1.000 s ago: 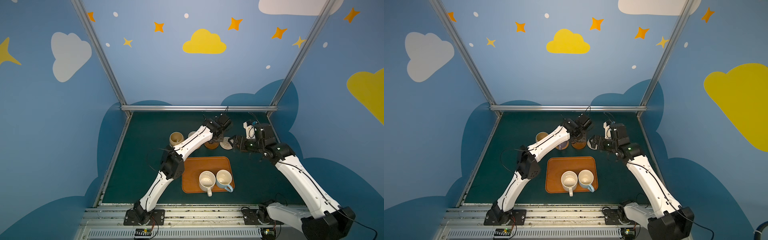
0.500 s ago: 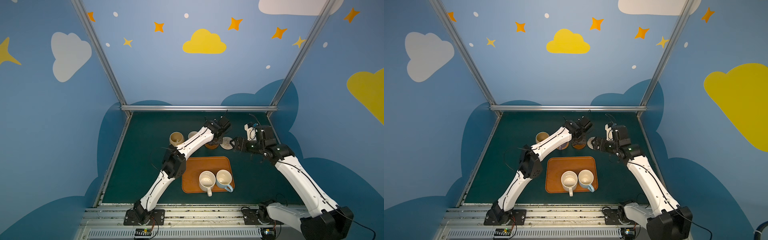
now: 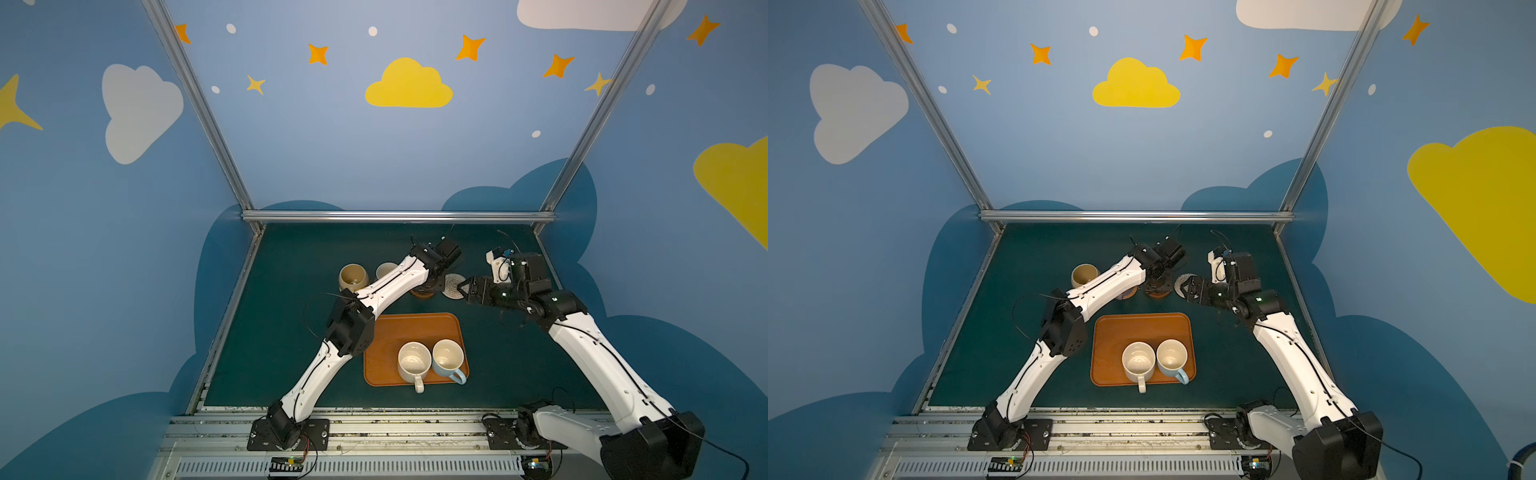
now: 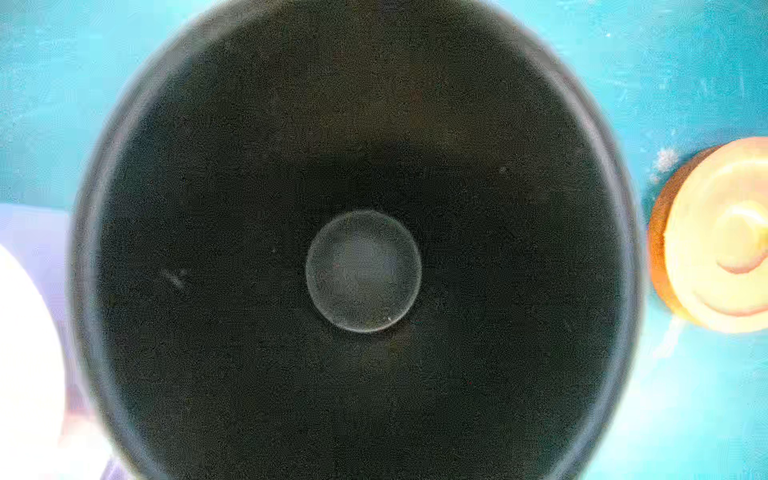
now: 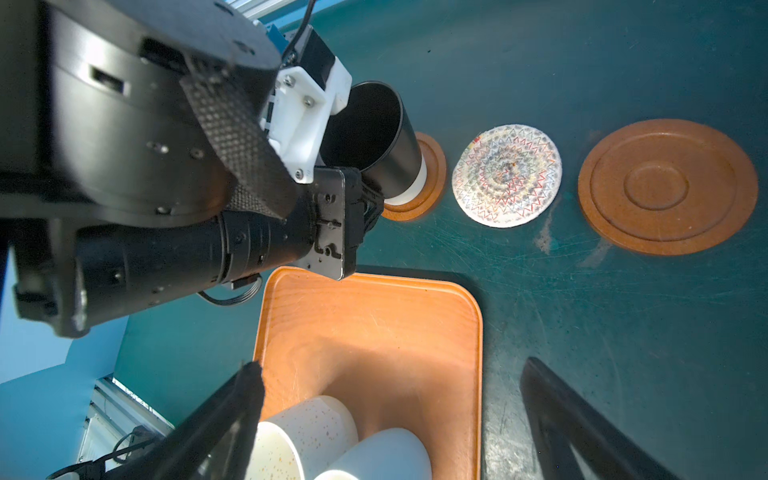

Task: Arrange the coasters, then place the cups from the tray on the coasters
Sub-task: 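Lower the black mug onto the wooden coaster beside the lavender mug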

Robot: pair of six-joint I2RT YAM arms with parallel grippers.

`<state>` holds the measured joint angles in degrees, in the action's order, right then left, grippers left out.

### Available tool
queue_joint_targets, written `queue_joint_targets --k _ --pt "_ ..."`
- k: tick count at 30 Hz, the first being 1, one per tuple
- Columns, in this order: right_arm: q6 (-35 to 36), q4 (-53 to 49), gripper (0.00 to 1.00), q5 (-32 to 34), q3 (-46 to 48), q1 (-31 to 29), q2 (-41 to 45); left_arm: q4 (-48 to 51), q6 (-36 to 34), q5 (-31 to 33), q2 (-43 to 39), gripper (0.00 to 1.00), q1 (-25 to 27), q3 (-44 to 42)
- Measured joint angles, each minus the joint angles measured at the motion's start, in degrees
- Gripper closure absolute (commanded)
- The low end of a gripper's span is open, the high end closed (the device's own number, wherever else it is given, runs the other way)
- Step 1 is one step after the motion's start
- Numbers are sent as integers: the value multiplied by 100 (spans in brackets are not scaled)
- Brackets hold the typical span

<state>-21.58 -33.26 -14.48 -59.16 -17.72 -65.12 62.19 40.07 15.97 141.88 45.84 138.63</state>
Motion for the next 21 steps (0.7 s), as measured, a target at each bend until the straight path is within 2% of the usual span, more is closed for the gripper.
queue_joint_targets --k 16,21 --pt "92 22 4 31 98 26 50 -46 70 74 31 96 -7 -168" --pt "92 22 4 35 98 26 90 -188 70 72 31 88 -11 -238"
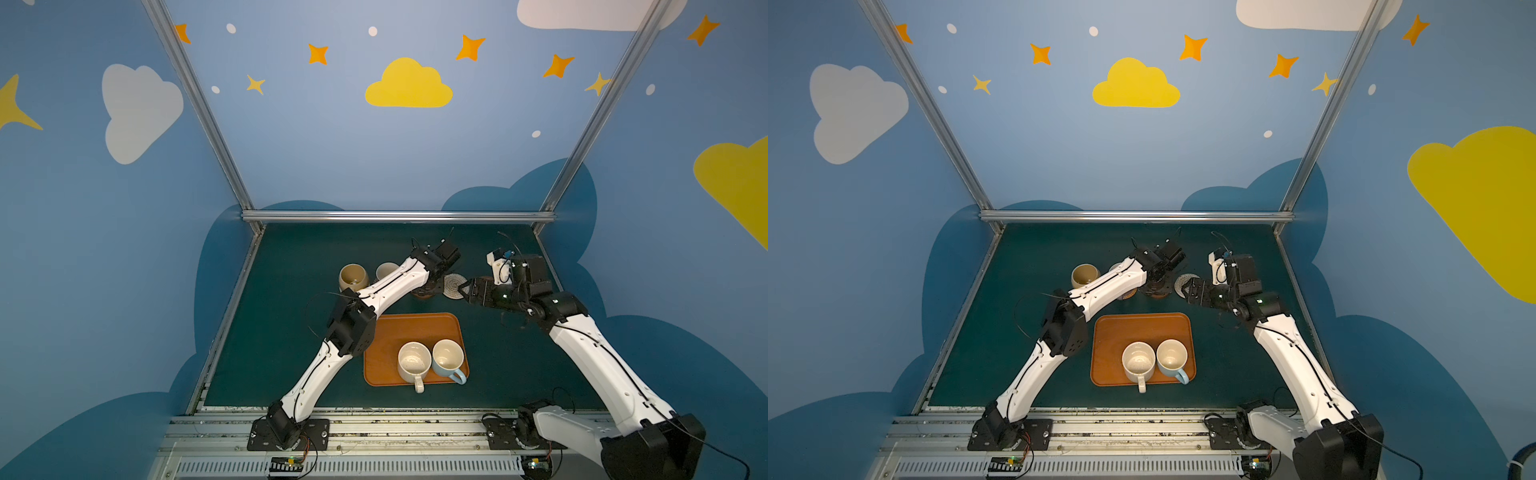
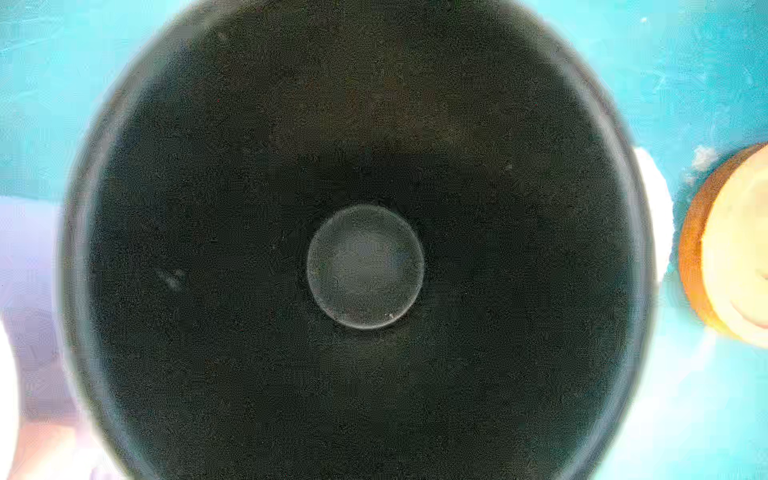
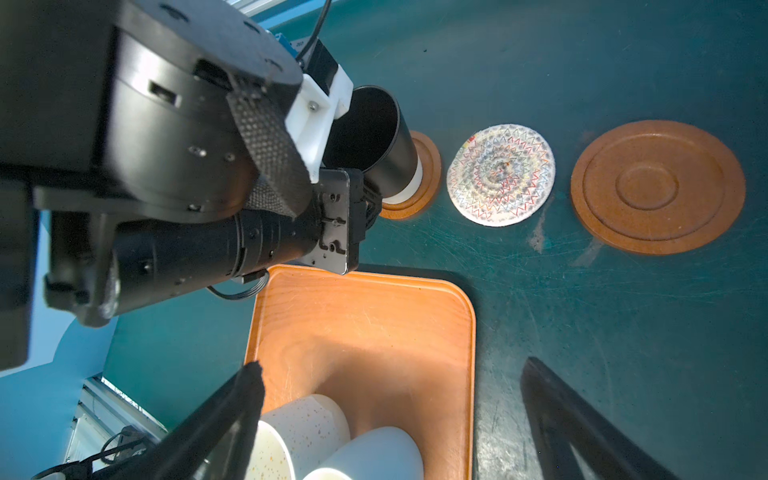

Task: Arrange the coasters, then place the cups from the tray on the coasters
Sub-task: 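Lower the black mug onto the wooden coaster beside the lavender mug, then open the left gripper and withdraw while the right gripper moves to the speckled mug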

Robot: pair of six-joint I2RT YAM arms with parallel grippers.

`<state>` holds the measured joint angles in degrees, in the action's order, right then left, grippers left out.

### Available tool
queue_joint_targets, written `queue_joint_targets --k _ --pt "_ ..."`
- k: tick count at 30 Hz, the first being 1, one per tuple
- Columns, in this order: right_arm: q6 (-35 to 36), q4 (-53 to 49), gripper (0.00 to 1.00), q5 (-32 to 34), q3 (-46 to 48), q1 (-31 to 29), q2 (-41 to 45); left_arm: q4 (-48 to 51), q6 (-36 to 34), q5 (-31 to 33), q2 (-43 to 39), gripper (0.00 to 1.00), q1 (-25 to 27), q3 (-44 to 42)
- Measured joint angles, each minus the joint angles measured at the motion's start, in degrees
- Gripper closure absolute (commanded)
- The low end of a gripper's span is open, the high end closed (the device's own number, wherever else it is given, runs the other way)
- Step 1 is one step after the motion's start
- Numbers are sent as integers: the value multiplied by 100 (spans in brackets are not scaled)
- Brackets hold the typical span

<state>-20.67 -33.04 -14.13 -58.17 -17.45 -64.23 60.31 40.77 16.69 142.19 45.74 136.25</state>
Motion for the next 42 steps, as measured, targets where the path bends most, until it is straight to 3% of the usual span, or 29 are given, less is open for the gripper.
queue_joint_targets --k 13,16,24,29,31,35,40,42 --pt "2 -2 4 13 2 2 55 -214 20 -33 -11 77 2 -289" --pt "0 -2 4 13 2 2 57 -208 15 -35 -11 67 0 -378" --pt "0 -2 4 2 4 13 57 -208 31 -28 -46 54 0 -407" --pt "59 -68 4 -96 17 11 57 -212 76 -48 -247 40 2 -511" --pt "205 -162 4 -201 17 -2 57 -249 83 -66 -448 39 2 -645" --pt "343 -481 4 -352 15 -101 57 -400 105 -164 -990 25 2 -1008" --pt "431 -835 4 -407 44 -455 240 -693 120 -339 -1746 1 0 -1379" --pt "444 -909 4 -400 72 -675 433 -831 122 -420 -2026 1 -2 -1558"
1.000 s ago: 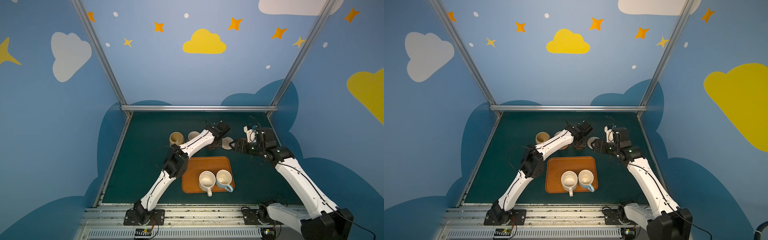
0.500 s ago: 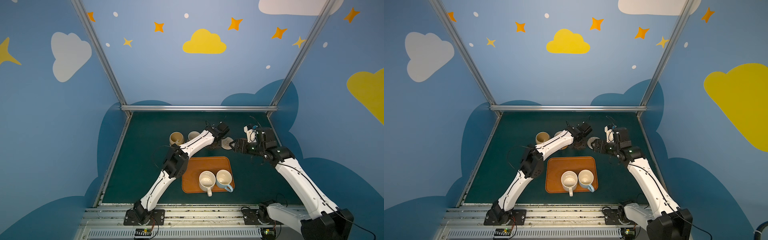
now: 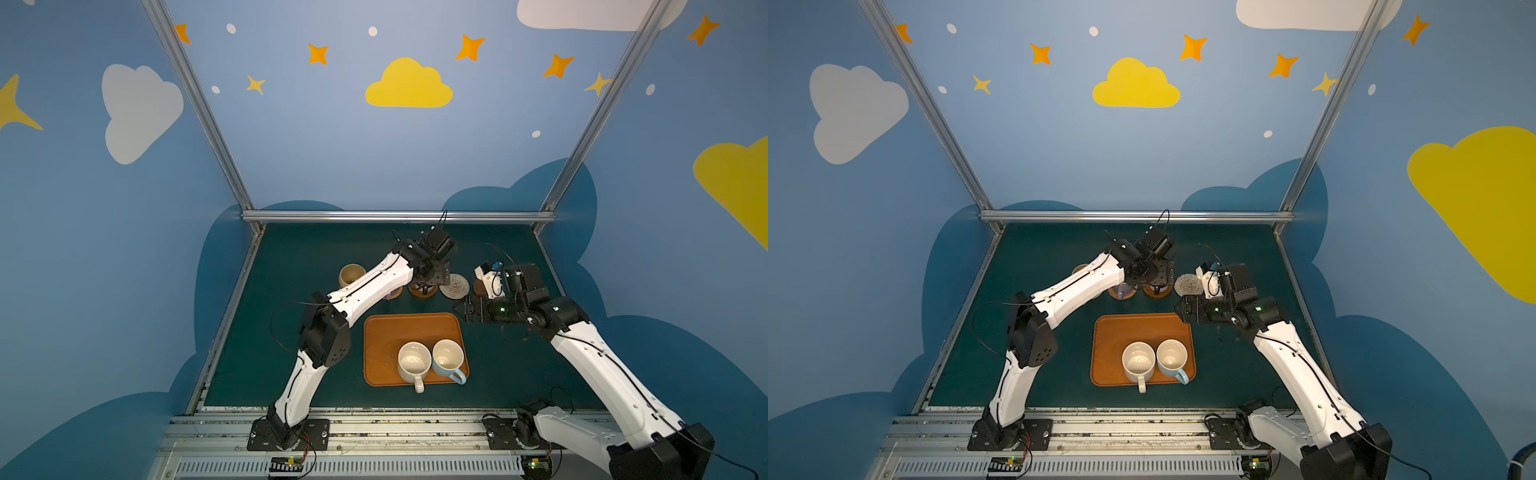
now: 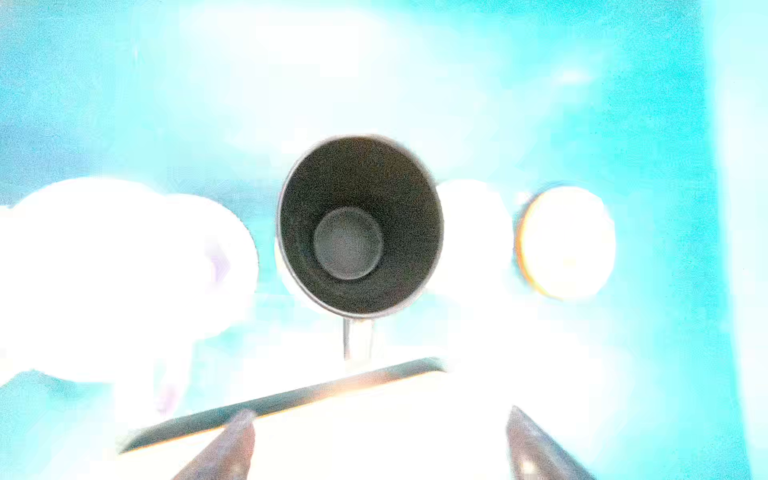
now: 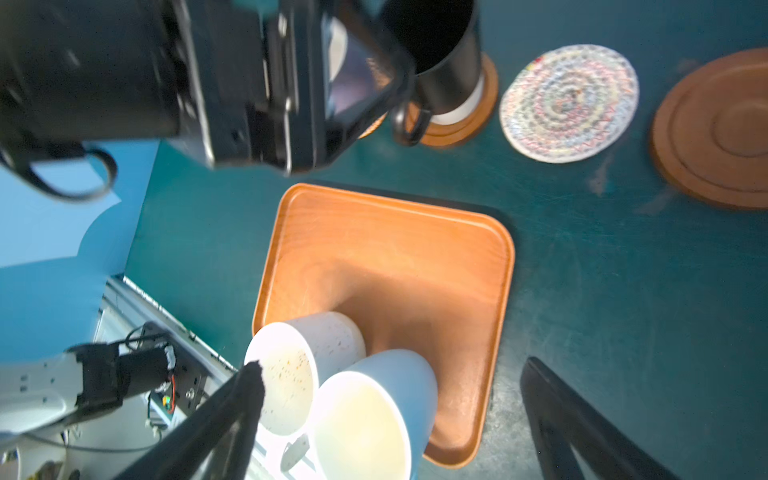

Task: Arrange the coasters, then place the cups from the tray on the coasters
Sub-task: 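Open the left gripper and withdraw while the right gripper moves to the speckled mug, then grasp the speckled white mug on the tray with the right gripper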

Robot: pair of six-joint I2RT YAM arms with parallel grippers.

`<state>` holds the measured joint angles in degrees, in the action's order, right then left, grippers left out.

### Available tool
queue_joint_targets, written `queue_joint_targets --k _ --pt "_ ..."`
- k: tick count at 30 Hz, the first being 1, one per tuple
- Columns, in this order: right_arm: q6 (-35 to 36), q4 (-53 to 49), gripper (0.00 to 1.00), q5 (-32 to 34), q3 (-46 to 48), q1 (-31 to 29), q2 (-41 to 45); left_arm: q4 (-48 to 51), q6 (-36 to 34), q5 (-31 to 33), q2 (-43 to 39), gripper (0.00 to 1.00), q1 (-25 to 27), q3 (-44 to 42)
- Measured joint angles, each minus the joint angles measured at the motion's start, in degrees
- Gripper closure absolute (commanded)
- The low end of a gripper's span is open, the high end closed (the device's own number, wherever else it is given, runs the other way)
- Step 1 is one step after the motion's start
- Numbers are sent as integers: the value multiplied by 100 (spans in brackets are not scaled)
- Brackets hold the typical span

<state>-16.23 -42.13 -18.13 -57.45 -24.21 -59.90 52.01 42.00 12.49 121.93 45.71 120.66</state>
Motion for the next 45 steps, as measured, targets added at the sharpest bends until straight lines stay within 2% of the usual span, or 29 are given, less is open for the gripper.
queue_joint_targets --k 10,17,21,27,35,45 --pt "-208 -293 9 317 317 -1416 448 -815 -79 -831 -1609 1 -293 -1690" --pt "-494 -398 21 721 409 -2385 518 -1309 -326 -1902 -3088 1 -881 -3340" --pt "-660 -400 27 984 435 -2940 466 -1169 -479 -2323 -3738 2 -1051 -3834" --pt "-901 -435 33 1552 444 -3783 20 -1023 -601 -2813 -4319 2 -1073 -4266" --pt "-1377 -380 40 1875 518 -4586 -332 -881 -529 -3182 -4636 2 -1073 -5053" --pt "-1799 -243 41 2039 549 -4802 -1069 -938 -157 -3206 -4964 1 -1091 -5598"
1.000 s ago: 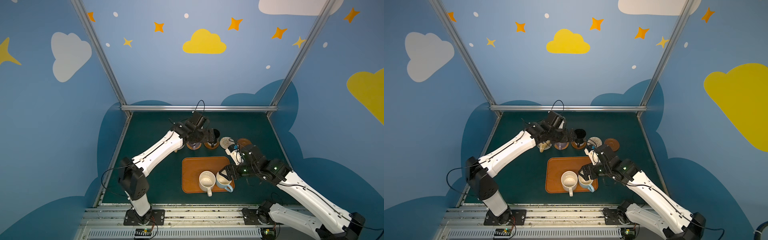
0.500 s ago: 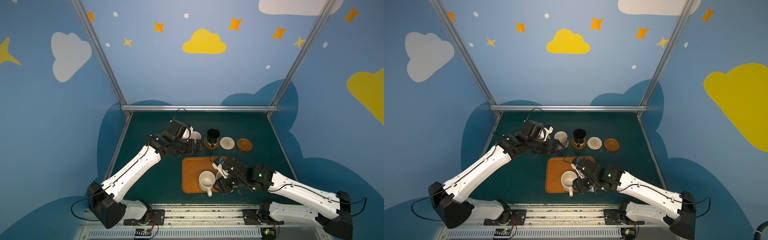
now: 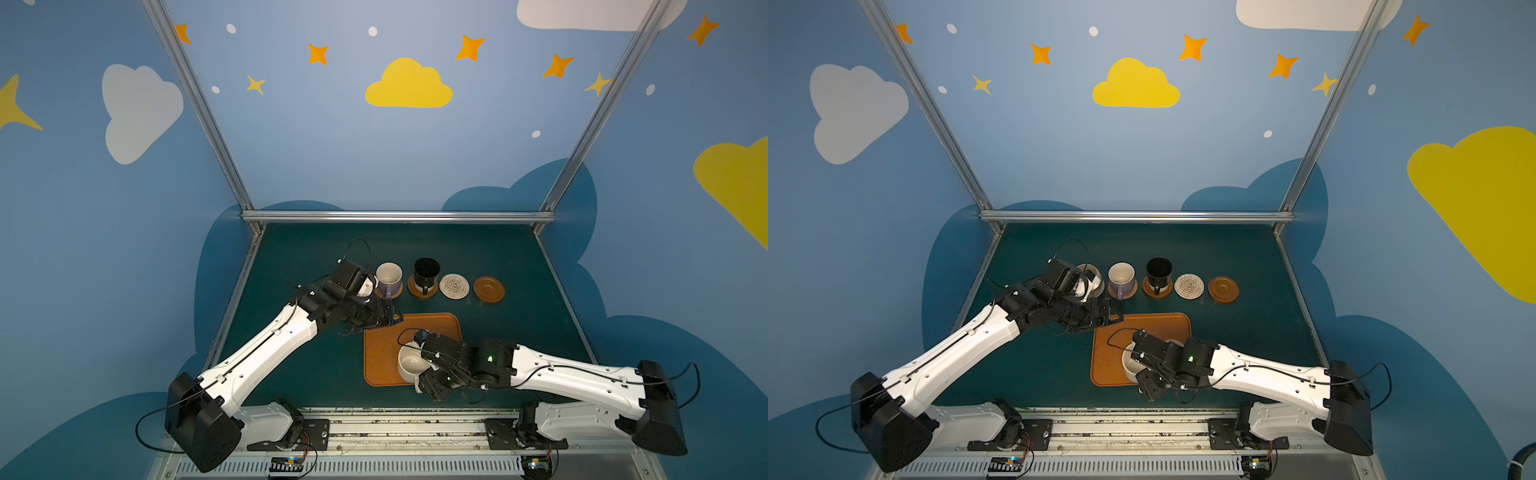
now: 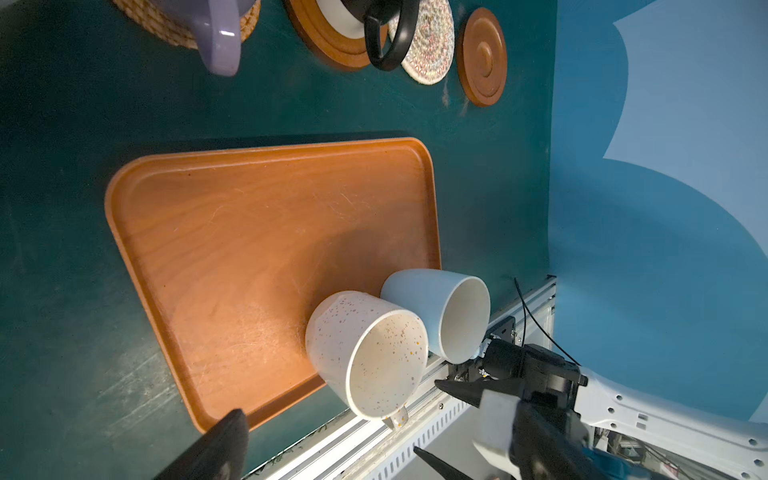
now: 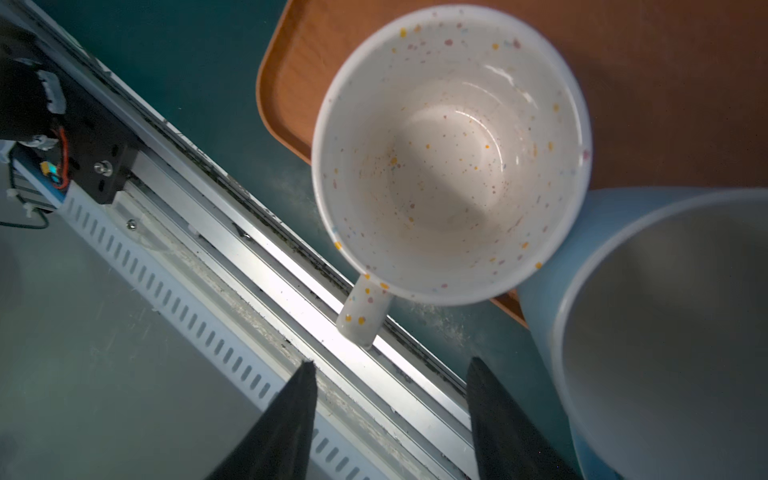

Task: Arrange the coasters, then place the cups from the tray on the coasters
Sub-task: 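Grasp the speckled white mug on the tray with the right gripper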

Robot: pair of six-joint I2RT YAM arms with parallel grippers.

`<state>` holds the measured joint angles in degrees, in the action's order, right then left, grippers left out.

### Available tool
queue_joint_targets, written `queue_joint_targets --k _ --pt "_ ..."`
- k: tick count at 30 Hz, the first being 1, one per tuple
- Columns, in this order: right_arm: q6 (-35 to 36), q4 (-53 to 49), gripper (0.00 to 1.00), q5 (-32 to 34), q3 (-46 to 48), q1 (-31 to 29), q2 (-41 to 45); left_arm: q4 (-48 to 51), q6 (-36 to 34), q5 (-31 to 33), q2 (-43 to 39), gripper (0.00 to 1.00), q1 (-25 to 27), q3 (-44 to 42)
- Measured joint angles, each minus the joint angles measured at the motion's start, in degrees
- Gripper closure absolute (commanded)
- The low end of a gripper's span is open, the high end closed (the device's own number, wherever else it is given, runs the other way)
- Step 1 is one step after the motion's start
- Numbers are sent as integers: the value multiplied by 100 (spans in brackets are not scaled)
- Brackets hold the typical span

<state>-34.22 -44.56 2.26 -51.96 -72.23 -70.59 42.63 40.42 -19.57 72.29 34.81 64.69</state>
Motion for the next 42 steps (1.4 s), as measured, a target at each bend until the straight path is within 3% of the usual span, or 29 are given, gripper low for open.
queue_joint_targets --k 10,18,26,34,42 --pt "-98 -140 43 44 -354 -4 -839 -326 562 116 -612 1 -31 -846" --pt "-247 -149 56 66 -420 33 -1231 -732 1012 142 -857 0 -37 -1303" --pt "-249 -195 55 136 -485 118 -1338 -1104 1344 136 -931 1 -26 -1711" --pt "-197 -184 63 323 -492 127 -1425 -1362 1543 133 -1040 1 -28 -2055" --pt "-42 -127 63 330 -494 129 -1451 -1419 1554 136 -1054 1 -31 -2061"
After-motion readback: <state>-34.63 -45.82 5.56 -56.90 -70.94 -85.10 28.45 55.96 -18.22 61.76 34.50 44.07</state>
